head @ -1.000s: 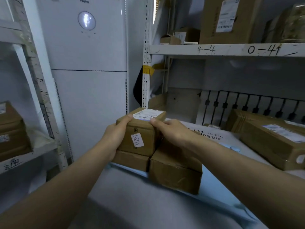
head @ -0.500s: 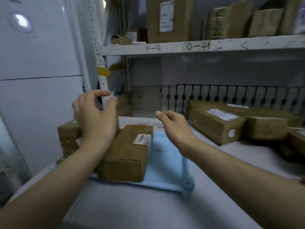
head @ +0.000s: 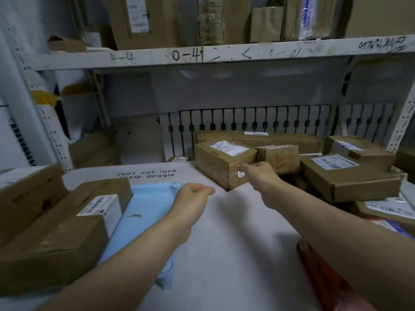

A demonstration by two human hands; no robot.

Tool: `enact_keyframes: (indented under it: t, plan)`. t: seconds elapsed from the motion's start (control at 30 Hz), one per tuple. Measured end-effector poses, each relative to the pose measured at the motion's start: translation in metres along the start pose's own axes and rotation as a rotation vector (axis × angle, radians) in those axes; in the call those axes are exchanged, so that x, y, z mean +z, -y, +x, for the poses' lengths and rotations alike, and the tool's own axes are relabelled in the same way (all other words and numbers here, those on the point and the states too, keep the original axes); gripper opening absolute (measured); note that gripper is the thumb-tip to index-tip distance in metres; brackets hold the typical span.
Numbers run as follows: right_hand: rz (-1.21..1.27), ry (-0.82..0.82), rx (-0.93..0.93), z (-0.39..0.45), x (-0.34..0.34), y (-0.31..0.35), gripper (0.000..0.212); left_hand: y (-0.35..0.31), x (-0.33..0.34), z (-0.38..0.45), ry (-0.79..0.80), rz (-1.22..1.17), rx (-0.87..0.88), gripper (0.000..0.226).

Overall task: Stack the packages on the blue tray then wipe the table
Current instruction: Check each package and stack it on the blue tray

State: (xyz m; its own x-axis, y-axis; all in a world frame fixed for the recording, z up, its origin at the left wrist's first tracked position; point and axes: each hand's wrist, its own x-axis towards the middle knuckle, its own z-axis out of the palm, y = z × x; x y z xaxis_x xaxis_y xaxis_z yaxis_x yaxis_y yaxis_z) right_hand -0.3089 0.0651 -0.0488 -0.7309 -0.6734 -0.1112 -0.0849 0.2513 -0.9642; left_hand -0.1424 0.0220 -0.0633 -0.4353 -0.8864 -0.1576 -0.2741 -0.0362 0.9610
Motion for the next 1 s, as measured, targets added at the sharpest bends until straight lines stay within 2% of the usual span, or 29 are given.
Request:
enact_keyframes:
  t: [0.1, 0.23, 0.33, 0.4, 0.53, 0.73, 0.87, 1.0]
  plan:
    - [-0.169, -0.08, -0.149, 0.03, 0.009, 0.001, 0.053, -0.004, 0.011, 0.023, 0.023, -0.043, -0.127, 0.019]
    - [-0.553, -0.072, -0.393, 0.059, 0.021, 0.015, 0.056, -0.008, 0.021, 0.056, -0.002, -0.108, -0.194, 0.033]
    - [-0.907, -0.114, -0.465, 0.08, 0.026, 0.016, 0.062, -0.012, 0.031, 0.074, -0.019, -0.139, -0.206, 0.055]
    - [-1.005, -0.113, -0.43, 0.095, 0.029, 0.013, 0.073, -0.016, 0.037, 0.085, -0.01, -0.163, -0.187, 0.058]
    - [-1.064, -0.107, -0.315, 0.119, 0.032, 0.011, 0.093, -0.021, 0.048, 0.102, 0.012, -0.183, -0.159, 0.057]
    - [-1.093, -0.098, -0.255, 0.134, 0.034, 0.015, 0.098, -0.018, 0.061, 0.116, 0.062, -0.24, -0.17, 0.063]
    - [-1.06, -0.122, -0.268, 0.128, 0.034, 0.021, 0.096, -0.027, 0.069, 0.111, 0.1, -0.297, -0.145, 0.038]
    - [-0.93, -0.059, -0.292, 0.117, 0.03, 0.025, 0.081, -0.03, 0.063, 0.103, 0.049, -0.291, -0.131, 0.041]
